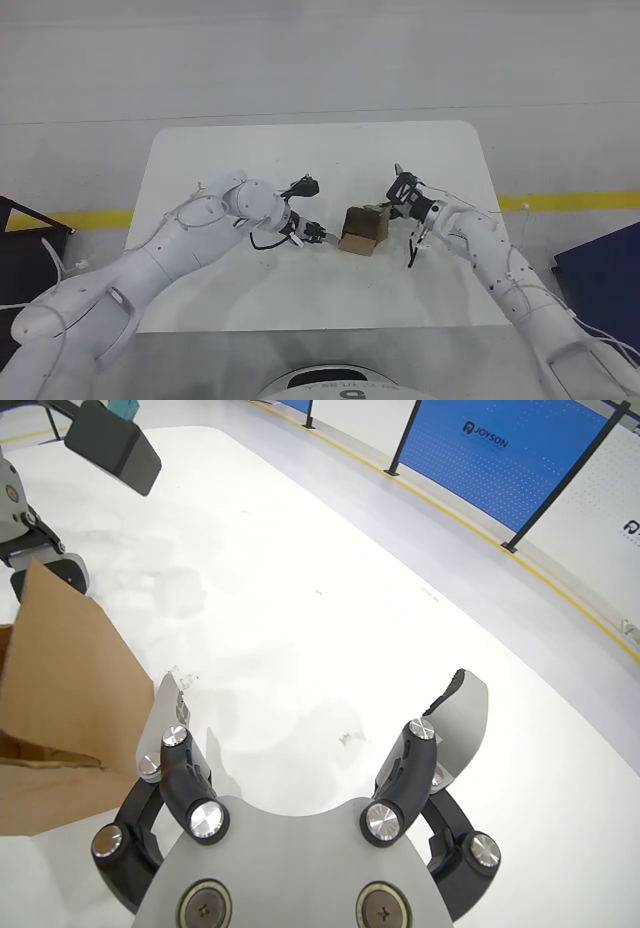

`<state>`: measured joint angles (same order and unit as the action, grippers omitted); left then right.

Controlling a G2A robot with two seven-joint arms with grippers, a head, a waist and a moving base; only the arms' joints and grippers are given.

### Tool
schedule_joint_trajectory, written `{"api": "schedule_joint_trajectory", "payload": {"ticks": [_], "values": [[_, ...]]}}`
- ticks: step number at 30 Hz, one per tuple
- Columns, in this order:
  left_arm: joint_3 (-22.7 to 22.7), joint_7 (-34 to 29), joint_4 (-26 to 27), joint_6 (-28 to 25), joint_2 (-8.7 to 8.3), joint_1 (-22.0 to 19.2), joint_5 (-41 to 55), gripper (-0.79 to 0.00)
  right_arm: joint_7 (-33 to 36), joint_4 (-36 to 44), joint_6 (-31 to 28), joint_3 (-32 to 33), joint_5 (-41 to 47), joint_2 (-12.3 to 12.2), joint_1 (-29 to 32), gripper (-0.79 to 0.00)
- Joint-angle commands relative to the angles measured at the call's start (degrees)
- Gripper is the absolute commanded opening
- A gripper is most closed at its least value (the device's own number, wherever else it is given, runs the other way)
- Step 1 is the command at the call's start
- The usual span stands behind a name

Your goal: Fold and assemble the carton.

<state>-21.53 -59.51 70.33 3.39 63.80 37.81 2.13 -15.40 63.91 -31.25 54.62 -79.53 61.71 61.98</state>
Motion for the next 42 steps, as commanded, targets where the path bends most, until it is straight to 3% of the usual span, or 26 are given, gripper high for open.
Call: {"api": "schedule_joint_trajectory", "payload": {"ticks": [1, 6, 11, 20, 27, 33, 42], "values": [[-0.5, -0.5, 0.3, -1.3, -0.08, 0.7, 0.8, 0.000, 0.0, -0.1, 0.0, -1.2, -0.4, 0.5, -1.3, 0.000], [-2.1, -1.1, 2.1, -2.7, -0.64, 2.5, 1.5, 0.000, -1.6, 0.6, 0.2, -2.2, -0.7, 1.4, -3.3, 0.000], [-5.4, 1.6, 3.7, -0.9, -2.20, 4.5, 0.5, 0.000, -5.2, -1.2, 0.1, 2.4, 0.9, 0.4, -3.0, 0.000], [-15.9, 4.4, 11.2, 2.2, -7.46, 10.4, -2.9, 0.000, -10.5, 2.9, -19.8, 16.3, 2.0, -4.8, 5.1, 0.000], [-24.1, 5.1, 17.3, 3.9, -10.88, 16.4, -4.7, 0.000, -8.0, 11.3, -25.6, 21.6, -6.1, -7.6, 13.2, 0.000], [-25.0, 5.1, 18.0, 4.1, -11.19, 17.0, -4.9, 0.000, -10.7, 15.7, -26.7, 19.5, -8.2, -8.7, 16.6, 0.000], [-25.0, 5.1, 18.0, 4.1, -11.19, 17.0, -4.9, 0.000, -9.3, 12.7, -26.7, 9.8, 3.2, -9.9, 12.6, 0.000]]}}
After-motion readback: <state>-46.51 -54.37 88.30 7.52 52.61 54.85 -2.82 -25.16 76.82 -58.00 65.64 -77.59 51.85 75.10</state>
